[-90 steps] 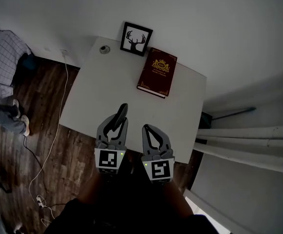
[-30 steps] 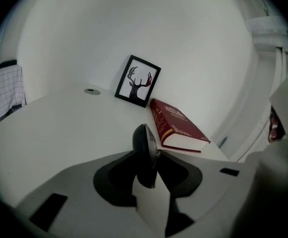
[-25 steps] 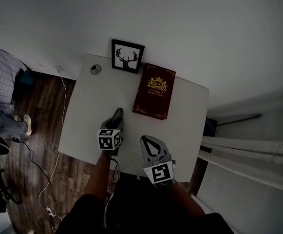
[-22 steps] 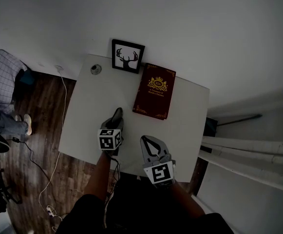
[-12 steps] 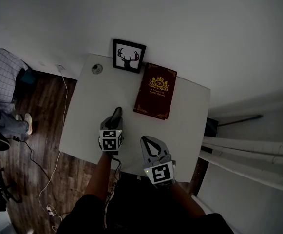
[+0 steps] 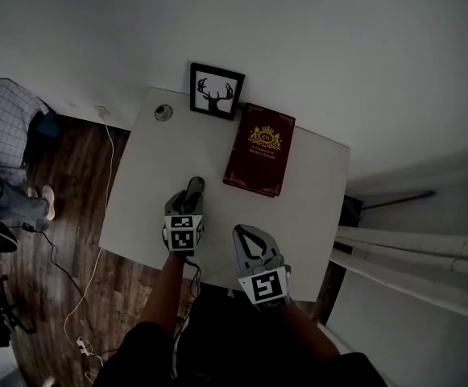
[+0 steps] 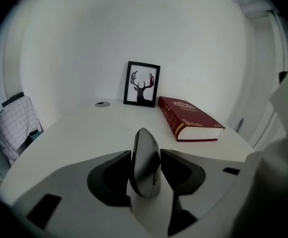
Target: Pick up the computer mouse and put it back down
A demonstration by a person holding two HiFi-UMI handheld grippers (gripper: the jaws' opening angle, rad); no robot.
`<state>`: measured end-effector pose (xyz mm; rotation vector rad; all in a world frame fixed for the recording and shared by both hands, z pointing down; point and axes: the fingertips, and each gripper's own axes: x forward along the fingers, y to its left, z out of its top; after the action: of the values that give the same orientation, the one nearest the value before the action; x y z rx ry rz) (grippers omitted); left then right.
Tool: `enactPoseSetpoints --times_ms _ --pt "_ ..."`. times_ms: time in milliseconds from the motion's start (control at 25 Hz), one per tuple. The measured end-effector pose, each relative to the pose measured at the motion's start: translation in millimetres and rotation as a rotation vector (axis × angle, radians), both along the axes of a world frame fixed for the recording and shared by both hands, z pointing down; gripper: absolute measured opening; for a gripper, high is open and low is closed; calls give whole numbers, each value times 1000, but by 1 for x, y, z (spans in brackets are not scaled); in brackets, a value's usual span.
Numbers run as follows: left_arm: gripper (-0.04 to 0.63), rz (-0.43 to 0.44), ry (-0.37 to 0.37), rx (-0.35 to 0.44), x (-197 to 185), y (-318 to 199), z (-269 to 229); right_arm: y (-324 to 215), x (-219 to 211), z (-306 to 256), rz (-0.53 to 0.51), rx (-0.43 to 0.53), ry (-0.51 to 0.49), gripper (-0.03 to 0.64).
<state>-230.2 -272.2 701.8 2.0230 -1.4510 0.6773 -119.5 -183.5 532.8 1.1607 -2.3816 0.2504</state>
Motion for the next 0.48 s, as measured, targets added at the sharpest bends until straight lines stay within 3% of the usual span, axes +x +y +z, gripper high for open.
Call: enactPoseSetpoints --times_ms 480 --pt "193 -3 -12 15 -6 2 -2 3 -3 1 -7 -1 4 20"
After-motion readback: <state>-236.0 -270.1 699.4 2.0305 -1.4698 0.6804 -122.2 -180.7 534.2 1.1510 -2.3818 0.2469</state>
